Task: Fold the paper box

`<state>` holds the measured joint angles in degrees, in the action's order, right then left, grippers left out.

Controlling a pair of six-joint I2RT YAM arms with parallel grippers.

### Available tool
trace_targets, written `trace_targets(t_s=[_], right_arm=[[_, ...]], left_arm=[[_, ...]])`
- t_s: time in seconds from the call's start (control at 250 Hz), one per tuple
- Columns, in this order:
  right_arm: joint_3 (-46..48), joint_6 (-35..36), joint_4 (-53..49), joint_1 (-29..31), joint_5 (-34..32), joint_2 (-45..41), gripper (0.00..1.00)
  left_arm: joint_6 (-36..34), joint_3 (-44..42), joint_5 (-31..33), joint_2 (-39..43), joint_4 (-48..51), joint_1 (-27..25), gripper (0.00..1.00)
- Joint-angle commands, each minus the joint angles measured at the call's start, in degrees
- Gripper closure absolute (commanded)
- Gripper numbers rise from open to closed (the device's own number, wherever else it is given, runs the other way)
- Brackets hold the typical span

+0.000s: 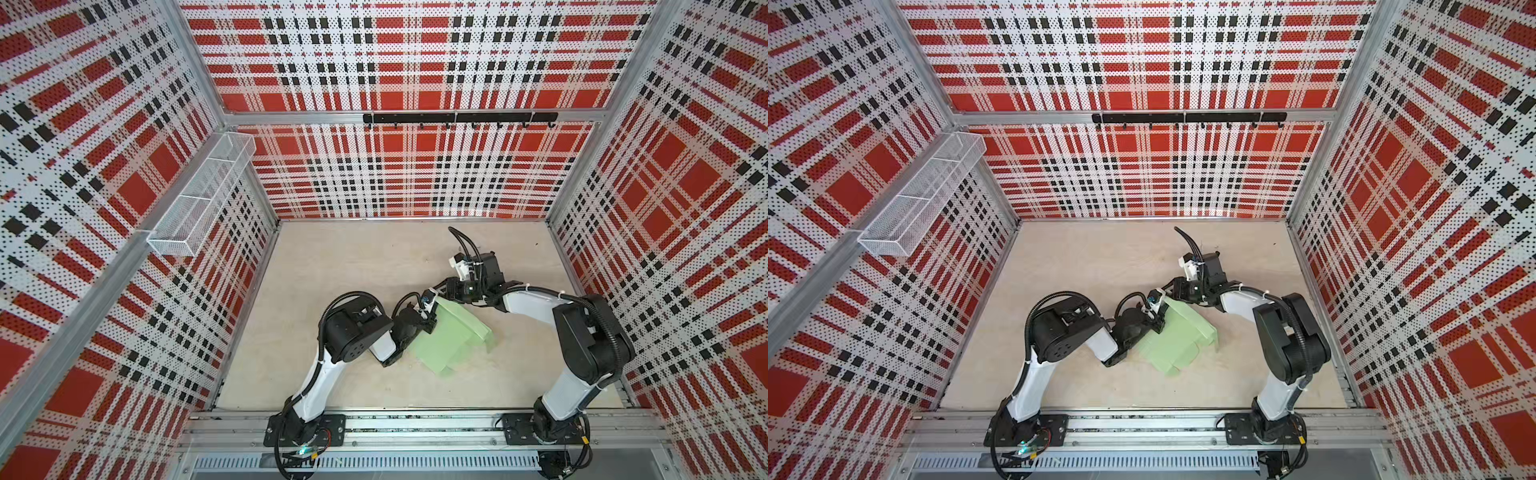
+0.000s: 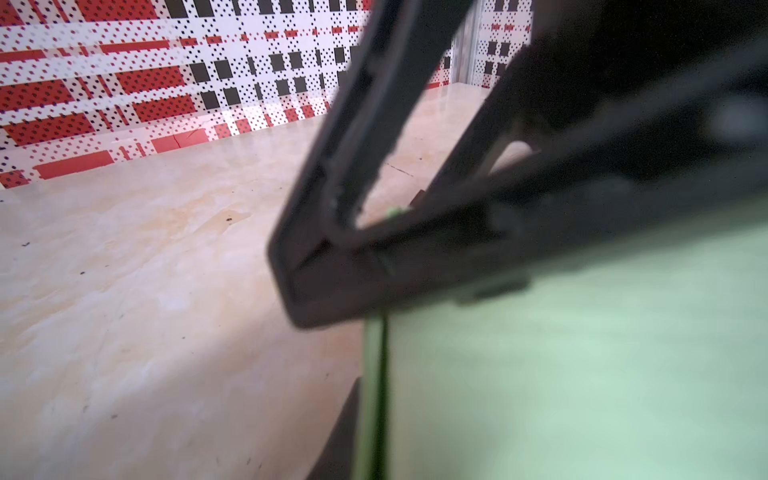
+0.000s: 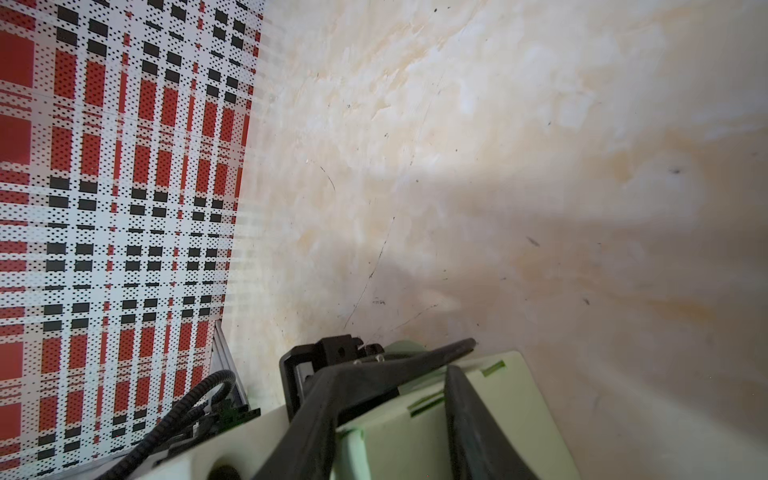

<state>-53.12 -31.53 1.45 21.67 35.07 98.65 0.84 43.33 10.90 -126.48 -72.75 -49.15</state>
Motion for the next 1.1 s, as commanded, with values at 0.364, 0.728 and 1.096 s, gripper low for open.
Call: trace_targets(t_s=[0.364, 0.728, 1.096], right_arm=[[2.0, 1.1, -7.4, 0.3, -3.0, -0.2, 0.57], [-0.3, 1.5, -12.5, 0.1, -5.8, -8.7, 0.39], [-5.9, 5.3, -26.8, -6.4, -16.8, -25.1, 0.26]], left_arm=[[1.3, -0.2, -1.0, -0.6, -2.9, 0.4, 0.95], [-2.5, -0.2, -0.7, 2.7, -2.2, 0.3, 0.94], [-3.2, 10.8, -12.2, 21.5, 40.5, 8.8, 0.98]])
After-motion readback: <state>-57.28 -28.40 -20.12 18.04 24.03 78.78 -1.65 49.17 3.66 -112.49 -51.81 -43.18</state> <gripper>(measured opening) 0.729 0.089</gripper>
